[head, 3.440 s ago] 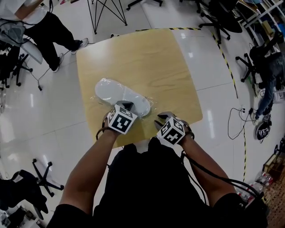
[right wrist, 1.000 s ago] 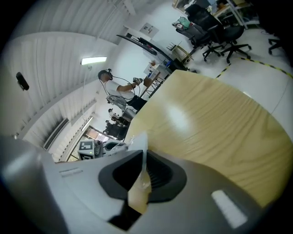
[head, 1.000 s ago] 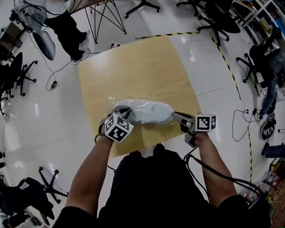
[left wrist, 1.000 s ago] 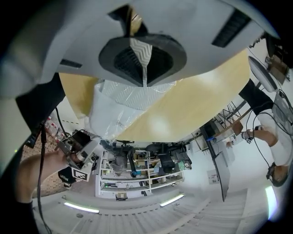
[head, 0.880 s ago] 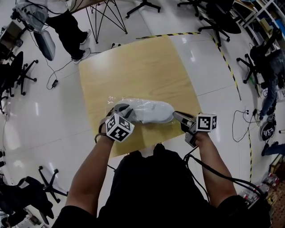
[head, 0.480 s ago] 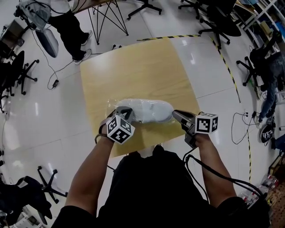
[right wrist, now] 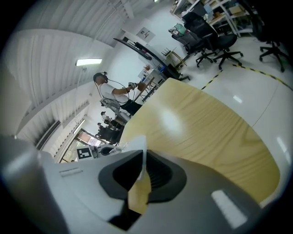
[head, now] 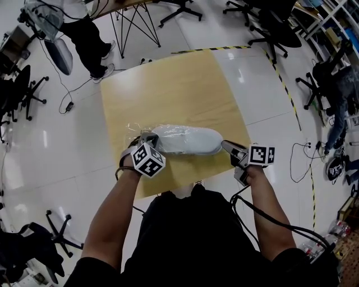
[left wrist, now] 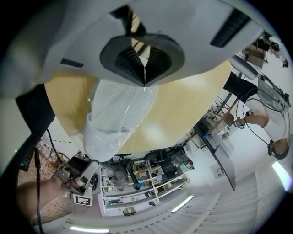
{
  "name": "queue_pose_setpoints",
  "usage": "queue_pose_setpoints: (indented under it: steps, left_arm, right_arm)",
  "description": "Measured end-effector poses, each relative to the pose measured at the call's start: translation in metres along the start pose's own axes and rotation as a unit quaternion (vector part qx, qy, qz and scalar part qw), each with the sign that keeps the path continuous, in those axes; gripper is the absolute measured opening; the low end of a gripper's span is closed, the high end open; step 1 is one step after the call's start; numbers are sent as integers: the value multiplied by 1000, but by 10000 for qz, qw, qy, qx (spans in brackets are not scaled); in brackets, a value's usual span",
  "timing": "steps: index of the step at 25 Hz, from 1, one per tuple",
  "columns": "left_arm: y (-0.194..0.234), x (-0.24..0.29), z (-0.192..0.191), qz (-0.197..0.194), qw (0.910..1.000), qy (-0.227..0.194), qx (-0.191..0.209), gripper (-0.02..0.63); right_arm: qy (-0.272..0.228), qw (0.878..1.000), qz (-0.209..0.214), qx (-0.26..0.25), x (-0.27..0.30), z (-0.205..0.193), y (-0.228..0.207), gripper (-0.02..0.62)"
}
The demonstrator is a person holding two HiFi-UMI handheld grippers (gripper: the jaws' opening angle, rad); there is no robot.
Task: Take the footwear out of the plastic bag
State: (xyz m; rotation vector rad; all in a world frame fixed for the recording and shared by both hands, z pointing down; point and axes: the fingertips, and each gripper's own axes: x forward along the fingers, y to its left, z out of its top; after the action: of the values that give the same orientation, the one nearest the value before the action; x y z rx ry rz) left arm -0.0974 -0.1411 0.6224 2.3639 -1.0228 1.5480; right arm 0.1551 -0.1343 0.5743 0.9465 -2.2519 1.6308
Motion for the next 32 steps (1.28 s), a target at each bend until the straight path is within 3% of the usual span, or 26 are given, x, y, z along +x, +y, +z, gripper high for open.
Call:
queue_pose_setpoints:
  steps: [10, 19, 28, 32]
  left_arm:
    - [41, -4, -63, 365, 9968, 630, -317, 12]
    - [58, -8, -90, 578, 9928, 905, -524, 9]
    - [83, -9, -129, 836, 9854, 1380, -551, 9]
    - [102, -12, -142, 1000, 9781, 1522, -1004, 8]
  right_arm:
    - [103, 9995, -218, 180, -2, -10, -26, 28]
    - [229, 9987, -406, 186, -18, -14, -44, 28]
    - [736, 9931, -759, -500, -34, -23, -59, 29]
    - [857, 9909, -824, -626, -36, -24, -62, 29]
